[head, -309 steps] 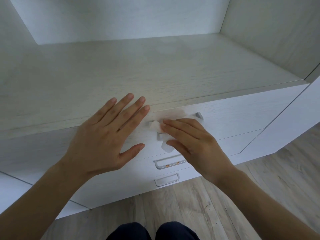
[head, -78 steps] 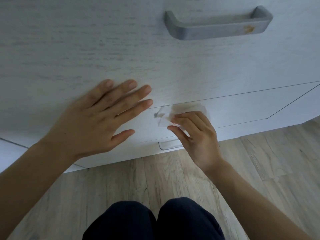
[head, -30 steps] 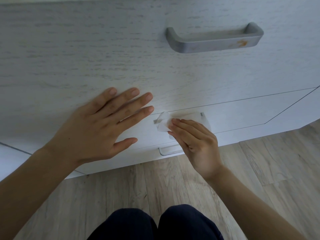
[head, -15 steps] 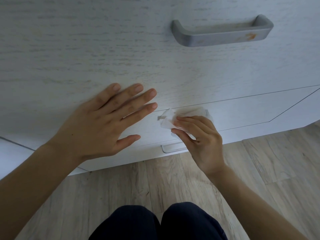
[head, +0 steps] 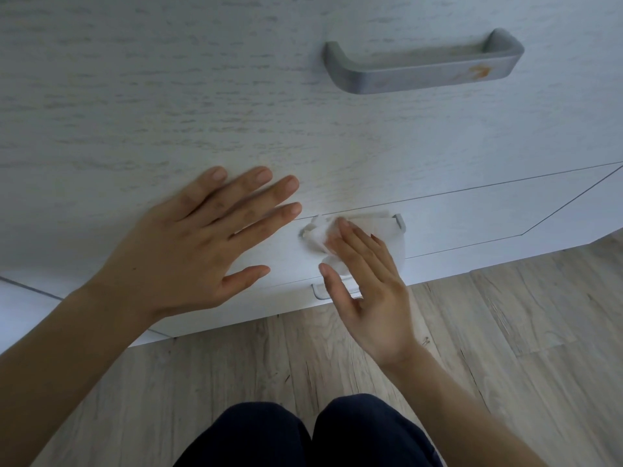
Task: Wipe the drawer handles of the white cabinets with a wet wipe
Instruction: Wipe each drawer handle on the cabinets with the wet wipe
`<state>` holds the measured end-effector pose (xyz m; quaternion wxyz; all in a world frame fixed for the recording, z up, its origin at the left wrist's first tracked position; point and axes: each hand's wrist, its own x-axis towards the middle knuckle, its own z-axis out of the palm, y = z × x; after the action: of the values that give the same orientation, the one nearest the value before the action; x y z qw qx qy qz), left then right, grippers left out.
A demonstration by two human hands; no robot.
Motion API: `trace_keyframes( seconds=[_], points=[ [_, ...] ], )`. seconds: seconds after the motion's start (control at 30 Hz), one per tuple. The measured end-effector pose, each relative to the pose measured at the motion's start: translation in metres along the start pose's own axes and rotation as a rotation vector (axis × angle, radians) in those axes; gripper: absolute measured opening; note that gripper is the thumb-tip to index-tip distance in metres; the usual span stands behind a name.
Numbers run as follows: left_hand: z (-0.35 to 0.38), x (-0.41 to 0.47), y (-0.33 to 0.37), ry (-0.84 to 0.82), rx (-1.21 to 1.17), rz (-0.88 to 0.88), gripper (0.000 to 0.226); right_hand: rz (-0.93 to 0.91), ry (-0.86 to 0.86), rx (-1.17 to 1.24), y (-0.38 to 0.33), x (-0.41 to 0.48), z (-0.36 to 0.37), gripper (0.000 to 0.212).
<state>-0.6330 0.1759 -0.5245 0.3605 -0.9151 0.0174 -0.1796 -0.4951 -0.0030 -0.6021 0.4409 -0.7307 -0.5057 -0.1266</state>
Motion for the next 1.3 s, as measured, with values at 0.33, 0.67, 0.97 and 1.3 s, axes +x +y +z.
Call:
trace_keyframes(
  seconds=[0.33,0.67,0.97,1.3],
  points=[
    [-0.001,0.0,0.0,0.003,-0.008,-0.007,0.066,-0.163,-0.229,-0.007,0.02,0.003,-0.024,0.038],
    [-0.003,0.0,0.0,0.0,-0.024,-0.006,0.067,-0.298,-0.056,-0.123,0.045,0.024,-0.018,0.022],
    [-0.001,0.001,0.001,0.008,-0.01,-0.009,0.067,-0.309,0.058,-0.197,0.045,0.023,-0.012,0.018],
    [0.0,0.0,0.001,0.017,-0.003,-0.018,0.067,-0.306,0.016,-0.159,0.031,0.018,-0.01,0.017]
  ],
)
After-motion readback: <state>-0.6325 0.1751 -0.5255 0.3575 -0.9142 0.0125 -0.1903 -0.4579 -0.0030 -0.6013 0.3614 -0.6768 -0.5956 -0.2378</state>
